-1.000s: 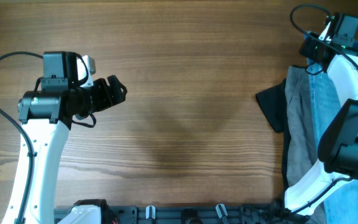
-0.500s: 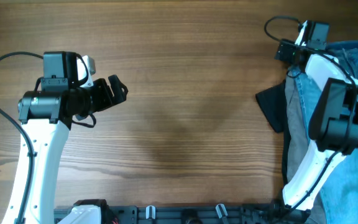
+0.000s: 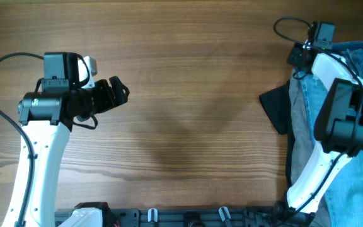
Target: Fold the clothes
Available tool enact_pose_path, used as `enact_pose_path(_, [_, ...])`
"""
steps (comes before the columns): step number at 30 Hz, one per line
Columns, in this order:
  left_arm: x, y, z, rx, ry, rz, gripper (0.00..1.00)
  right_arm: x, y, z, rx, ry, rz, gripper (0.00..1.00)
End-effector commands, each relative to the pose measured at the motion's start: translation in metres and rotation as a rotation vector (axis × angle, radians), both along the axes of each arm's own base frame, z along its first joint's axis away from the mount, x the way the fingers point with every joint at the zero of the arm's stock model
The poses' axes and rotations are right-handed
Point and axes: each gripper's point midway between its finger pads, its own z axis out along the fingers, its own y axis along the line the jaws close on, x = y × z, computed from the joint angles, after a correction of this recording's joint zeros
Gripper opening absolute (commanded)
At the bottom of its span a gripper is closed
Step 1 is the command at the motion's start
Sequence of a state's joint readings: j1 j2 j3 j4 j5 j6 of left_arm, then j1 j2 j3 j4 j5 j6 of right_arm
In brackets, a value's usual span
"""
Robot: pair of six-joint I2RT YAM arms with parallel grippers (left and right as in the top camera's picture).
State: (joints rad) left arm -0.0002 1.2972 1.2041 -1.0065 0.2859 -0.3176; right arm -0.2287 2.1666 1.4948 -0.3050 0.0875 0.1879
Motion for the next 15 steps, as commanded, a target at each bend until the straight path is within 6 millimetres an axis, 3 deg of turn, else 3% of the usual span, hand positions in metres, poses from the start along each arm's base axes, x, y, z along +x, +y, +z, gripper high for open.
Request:
enact_pose_path(1, [0.004,-0.004,0.007,-0.017,-0.020,-0.007,0.91,0.006,-0.019,0.122,-0.024,-0.242,-0.038,0.04])
enact_pose_path(4, [0.006,-0.011,0.025,-0.059,-0.065,-0.026,0.85,-0.003,-0.009,0.220,-0.089,-0.428,0.033,0.04])
enact_pose_path(7, [0.011,-0.013,0.066,-0.066,-0.179,-0.035,0.84,-0.018,0.019,0.299,-0.086,-0.606,0.144,0.04])
enact_pose_path(9, [0.011,-0.012,0.090,-0.062,-0.247,-0.034,0.83,-0.028,0.040,0.335,-0.065,-0.693,0.219,0.04])
enact_pose_path(11, [0.007,-0.010,0.134,-0.051,-0.369,-0.031,0.81,-0.049,0.086,0.391,-0.033,-0.821,0.346,0.04])
enact_pose_path(14, [-0.013,-0.002,0.203,-0.013,-0.568,-0.001,0.78,-0.074,0.160,0.458,0.011,-0.987,0.487,0.04])
enact_pose_path(15, [-0.020,0.002,0.219,0.005,-0.619,0.016,0.80,-0.079,0.184,0.470,0.053,-1.017,0.526,0.04])
